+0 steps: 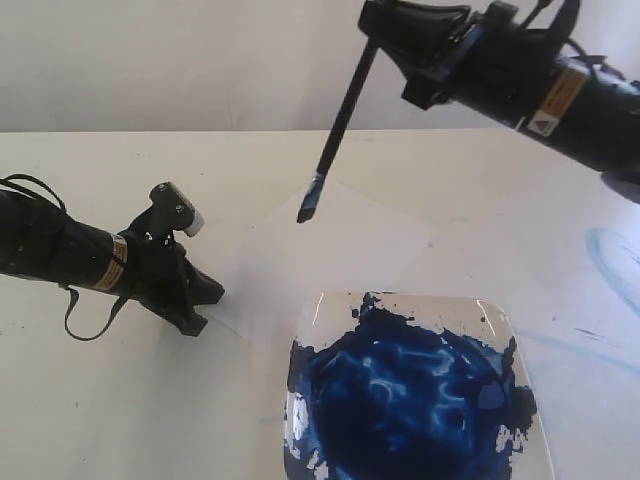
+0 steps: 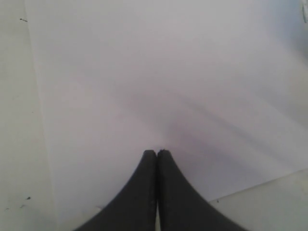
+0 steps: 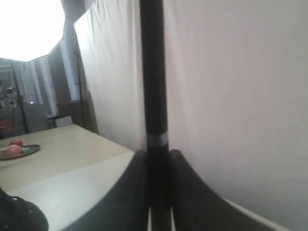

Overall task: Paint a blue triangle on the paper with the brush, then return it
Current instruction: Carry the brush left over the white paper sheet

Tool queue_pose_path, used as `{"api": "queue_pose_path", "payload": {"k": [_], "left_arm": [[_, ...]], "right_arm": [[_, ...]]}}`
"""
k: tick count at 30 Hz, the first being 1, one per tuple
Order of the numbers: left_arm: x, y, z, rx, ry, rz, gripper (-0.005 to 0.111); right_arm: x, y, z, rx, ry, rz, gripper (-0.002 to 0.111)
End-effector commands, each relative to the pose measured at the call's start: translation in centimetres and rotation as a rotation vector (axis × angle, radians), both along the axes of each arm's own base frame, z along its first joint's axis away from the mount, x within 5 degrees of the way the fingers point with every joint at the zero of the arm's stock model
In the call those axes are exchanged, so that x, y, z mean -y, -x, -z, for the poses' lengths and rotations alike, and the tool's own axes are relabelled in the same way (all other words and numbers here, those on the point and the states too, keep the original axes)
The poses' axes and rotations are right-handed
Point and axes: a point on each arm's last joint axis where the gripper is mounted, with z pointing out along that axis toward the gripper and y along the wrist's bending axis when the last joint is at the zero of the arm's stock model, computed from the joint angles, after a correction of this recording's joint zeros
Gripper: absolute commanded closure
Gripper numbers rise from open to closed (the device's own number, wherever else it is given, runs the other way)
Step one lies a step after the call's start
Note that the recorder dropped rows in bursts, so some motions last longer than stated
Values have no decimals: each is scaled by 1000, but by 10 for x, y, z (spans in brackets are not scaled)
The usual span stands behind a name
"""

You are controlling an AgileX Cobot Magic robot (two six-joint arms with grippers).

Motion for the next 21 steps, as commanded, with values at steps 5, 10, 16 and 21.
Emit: {"api": "queue_pose_path", "payload": {"k": [5, 10, 16, 21], "left_arm": [[1, 1, 2, -1, -12, 18, 107], [1, 1, 2, -1, -12, 18, 107], [1, 1, 2, -1, -12, 18, 107], [1, 1, 2, -1, -12, 18, 107]], "right_arm": [[-31, -25, 32, -6, 33, -40, 108], [-33, -38, 44, -10, 25, 4, 108], [-37, -51, 54, -26, 19, 19, 108], [-41, -60, 63, -38, 19, 22, 108]]}}
